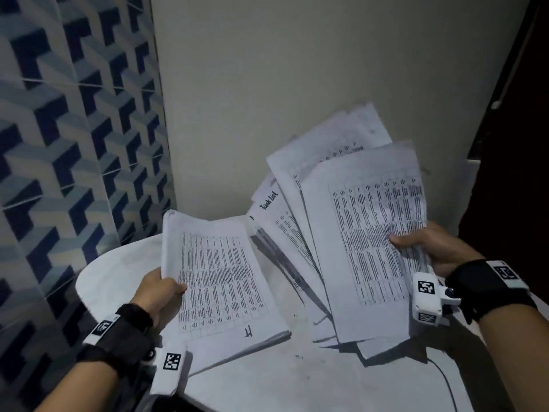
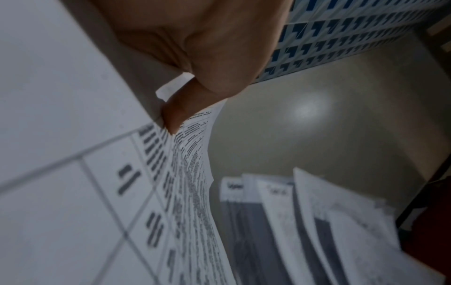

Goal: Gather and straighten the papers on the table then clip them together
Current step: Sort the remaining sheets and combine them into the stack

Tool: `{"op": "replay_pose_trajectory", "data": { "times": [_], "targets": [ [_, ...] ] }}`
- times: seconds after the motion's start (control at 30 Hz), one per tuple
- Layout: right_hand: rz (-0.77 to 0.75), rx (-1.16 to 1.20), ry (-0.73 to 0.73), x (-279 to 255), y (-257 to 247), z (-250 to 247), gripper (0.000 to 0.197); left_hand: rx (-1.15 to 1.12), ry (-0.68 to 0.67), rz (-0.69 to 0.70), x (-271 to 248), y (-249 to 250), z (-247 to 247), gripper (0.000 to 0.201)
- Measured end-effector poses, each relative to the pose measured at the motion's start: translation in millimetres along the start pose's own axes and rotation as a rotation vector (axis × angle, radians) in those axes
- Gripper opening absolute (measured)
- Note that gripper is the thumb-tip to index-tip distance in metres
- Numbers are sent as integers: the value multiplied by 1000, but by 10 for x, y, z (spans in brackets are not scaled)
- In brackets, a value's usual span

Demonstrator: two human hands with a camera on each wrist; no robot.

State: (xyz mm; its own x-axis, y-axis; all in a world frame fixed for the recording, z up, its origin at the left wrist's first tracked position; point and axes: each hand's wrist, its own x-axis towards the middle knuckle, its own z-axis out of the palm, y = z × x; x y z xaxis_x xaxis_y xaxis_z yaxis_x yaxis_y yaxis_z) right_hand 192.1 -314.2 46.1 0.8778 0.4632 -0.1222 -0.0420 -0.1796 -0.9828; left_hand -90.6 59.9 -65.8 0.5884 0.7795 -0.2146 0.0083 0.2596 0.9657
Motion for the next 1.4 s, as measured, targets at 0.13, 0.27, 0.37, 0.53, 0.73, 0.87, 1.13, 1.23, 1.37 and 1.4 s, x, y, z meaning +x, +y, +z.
{"op": "replay_pose_trajectory", "data": {
  "times": [0.13, 0.27, 0.37, 0.53, 0.73, 0.87, 1.13, 1.23, 1.37, 1.4],
  "targets": [
    [-64, 145, -89, -33, -347, 129, 63, 77, -16, -34, 103, -39, 51, 44],
    [-29, 277, -214, -67, -633, 383, 57, 136, -43, -69, 235, -125, 69, 44],
    [56, 251, -174, -81, -634, 738, 24, 176, -93, -65, 250, -137, 93, 36],
    [92, -38, -92, -20, -140, 1244, 36, 129, -157, -90, 394, -241, 2, 38],
    [310, -385, -138, 200, 579, 1476, 44, -10, -156, -247, 321, -83, -91, 57],
    [341, -422, -93, 268, 609, 1515, 27, 70, -243, -213, 399, -135, -102, 56],
    [274, -407, -133, 538, 686, 1880, 15, 62, -206, -194, 419, -145, 31, 36],
    [250, -423, -170, 548, 667, 1971, 25, 126, -177, -182, 443, -132, 32, 31],
    [223, -392, -138, 620, 662, 1873, 44, 87, -138, -185, 450, -121, -5, 50],
    [234, -358, -145, 595, 646, 1830, 44, 87, -118, -183, 449, -114, -10, 51]
  ]
}}
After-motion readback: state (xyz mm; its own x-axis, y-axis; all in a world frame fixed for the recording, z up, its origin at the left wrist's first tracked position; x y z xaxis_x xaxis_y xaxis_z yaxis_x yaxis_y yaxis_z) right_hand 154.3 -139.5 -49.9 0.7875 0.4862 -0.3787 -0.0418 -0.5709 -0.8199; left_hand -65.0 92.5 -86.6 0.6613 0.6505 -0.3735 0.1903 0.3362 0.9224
